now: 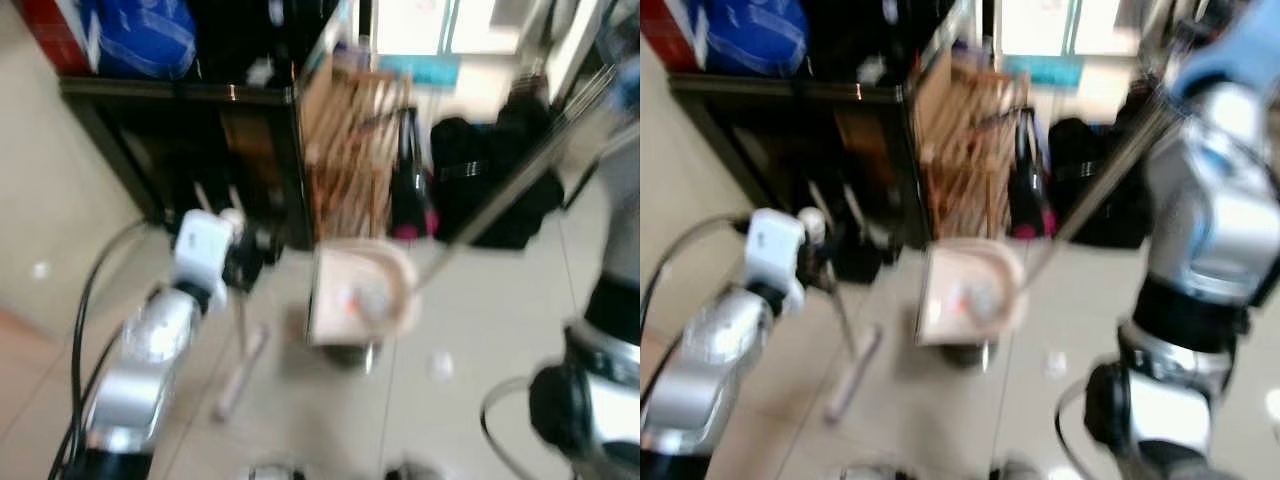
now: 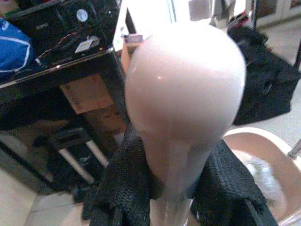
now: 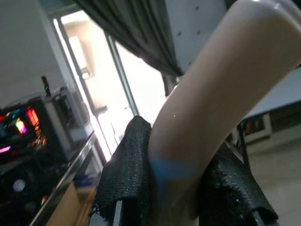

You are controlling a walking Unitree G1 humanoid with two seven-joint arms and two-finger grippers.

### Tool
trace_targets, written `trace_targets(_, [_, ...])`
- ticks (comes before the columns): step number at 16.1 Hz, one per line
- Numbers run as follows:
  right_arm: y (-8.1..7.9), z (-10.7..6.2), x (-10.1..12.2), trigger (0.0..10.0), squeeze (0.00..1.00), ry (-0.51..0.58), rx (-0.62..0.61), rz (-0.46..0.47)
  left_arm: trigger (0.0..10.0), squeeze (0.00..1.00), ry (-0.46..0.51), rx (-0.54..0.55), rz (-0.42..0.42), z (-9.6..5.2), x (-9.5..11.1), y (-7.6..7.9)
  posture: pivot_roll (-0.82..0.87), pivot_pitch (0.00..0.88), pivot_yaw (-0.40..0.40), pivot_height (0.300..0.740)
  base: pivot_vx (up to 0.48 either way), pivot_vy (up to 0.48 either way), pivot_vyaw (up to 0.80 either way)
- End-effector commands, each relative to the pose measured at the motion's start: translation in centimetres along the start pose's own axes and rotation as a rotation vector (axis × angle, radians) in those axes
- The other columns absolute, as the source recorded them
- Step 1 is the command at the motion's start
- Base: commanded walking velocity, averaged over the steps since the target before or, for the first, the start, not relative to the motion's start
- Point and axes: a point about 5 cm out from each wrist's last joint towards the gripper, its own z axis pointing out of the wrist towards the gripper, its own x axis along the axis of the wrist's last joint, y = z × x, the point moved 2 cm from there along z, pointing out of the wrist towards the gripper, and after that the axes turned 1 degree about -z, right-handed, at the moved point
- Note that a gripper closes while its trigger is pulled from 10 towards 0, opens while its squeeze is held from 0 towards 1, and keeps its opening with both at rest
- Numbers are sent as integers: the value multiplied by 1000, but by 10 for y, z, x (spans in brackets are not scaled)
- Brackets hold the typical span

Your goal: Sweep floor

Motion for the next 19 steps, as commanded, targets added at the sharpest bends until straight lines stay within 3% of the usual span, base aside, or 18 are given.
trace_targets(1, [-12,-4,15,10000,0,65,42,37,10000,0,35,16,27,0,8,-7,4,66,62,740,390,0,0])
trace_targets(7, [-11,-3,19,10000,0,93,37,40,10000,0,42,7,25,2,9,-5,1,55,60,740,379,0,0])
trace_targets(13, [-12,-4,20,10000,0,122,45,9,10000,0,33,3,30,1,5,-2,-3,52,59,740,0,0,0])
trace_targets(17, [-22,-10,15,10000,0,181,78,-51,10000,0,15,2,25,0,-1,-1,-3,52,55,740,0,0,0])
trace_targets(19, [-27,-12,9,10000,0,194,84,-36,10000,0,3,11,32,0,-3,-3,2,53,50,740,0,0,0])
